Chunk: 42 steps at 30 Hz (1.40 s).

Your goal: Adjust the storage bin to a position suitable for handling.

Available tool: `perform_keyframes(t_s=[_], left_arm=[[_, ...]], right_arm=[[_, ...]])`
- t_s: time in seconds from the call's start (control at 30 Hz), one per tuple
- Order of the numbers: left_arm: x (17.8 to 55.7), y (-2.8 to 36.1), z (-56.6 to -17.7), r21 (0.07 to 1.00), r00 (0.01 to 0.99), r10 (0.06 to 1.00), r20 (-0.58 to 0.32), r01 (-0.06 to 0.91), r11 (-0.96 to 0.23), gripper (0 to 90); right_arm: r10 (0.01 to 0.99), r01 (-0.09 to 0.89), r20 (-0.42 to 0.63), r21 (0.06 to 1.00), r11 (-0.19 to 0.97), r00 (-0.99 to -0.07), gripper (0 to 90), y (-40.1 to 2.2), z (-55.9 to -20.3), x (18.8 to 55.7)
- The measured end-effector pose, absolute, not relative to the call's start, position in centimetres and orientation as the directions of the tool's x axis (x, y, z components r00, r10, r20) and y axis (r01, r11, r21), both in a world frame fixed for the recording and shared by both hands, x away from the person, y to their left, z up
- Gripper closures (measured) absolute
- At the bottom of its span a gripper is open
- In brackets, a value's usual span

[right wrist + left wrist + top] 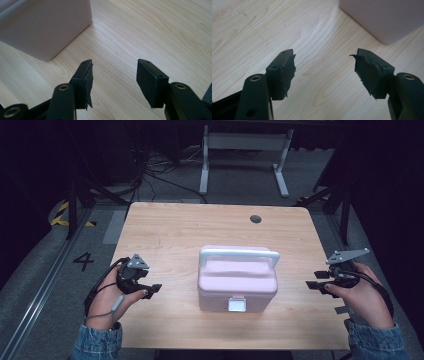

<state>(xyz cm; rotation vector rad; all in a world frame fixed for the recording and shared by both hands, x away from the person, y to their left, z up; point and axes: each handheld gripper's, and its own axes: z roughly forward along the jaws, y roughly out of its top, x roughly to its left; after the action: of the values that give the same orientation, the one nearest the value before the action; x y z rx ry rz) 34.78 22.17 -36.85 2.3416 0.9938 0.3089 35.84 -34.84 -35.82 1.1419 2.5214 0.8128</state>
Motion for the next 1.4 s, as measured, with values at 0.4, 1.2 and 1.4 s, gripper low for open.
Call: perform_keyframes(t_s=[0.4,1.2,1.4], left_arm=[[36.1,19.1,-34.2,0.590,0.774,0.632,-0.031,0.525,-0.613,32.7],[38.8,12.4,-28.3,0.664,0.903,0.427,0.043,0.294,-0.688,29.4],[39.3,10.3,-27.9,0.682,0.921,0.387,0.052,0.251,-0.687,29.4]], right_arm=[[0.750,0.603,0.026,0.614,0.510,-0.661,47.0,-34.6,-35.1,34.9],[0.758,0.634,0.090,0.617,0.466,-0.646,45.5,-35.1,-35.9,33.5],[0.757,0.633,0.093,0.619,0.465,-0.646,45.5,-35.3,-35.9,33.6]])
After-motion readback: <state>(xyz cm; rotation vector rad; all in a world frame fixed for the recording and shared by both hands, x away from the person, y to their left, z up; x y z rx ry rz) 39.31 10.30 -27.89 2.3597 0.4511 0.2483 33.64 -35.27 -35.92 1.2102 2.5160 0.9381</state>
